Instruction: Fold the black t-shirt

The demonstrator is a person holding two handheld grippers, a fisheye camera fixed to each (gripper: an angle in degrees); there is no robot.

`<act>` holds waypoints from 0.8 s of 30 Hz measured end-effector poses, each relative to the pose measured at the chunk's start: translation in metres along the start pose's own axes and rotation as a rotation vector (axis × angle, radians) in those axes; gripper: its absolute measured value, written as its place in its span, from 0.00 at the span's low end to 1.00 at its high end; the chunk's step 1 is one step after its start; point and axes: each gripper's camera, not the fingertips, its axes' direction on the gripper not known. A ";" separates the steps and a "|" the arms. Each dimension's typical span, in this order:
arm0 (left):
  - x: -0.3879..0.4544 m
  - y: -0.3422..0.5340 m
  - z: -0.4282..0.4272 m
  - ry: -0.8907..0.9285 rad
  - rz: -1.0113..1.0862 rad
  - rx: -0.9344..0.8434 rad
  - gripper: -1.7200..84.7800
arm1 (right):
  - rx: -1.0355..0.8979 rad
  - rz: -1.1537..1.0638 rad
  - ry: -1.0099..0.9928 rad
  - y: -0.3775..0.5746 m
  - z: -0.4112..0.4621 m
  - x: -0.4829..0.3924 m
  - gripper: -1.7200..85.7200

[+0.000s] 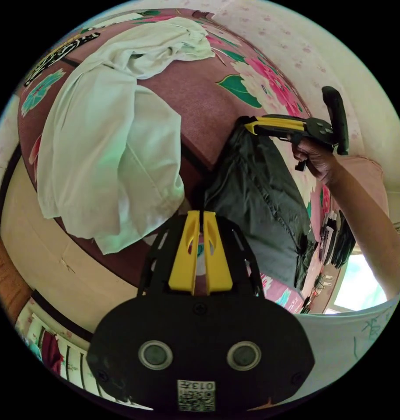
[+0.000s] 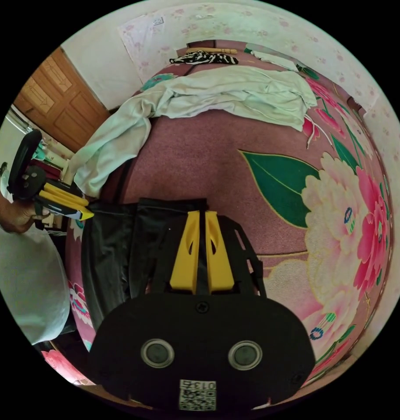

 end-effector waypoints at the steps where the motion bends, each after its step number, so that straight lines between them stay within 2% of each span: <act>1: 0.004 0.000 0.000 0.026 0.005 0.001 0.03 | -0.005 -0.002 0.012 0.006 -0.002 -0.003 0.04; 6: 0.032 0.009 -0.014 0.101 0.071 0.029 0.02 | 0.031 0.001 0.049 0.041 -0.026 -0.016 0.03; 12: 0.094 0.023 -0.045 0.160 0.244 0.097 0.02 | 0.148 -0.014 0.091 0.117 -0.085 -0.031 0.03; 18: 0.191 0.051 -0.060 0.260 0.397 0.142 0.02 | 0.287 0.013 0.180 0.240 -0.154 -0.056 0.03; 24: 0.328 0.089 -0.048 0.387 0.636 0.057 0.02 | 0.367 0.068 0.289 0.398 -0.221 -0.090 0.03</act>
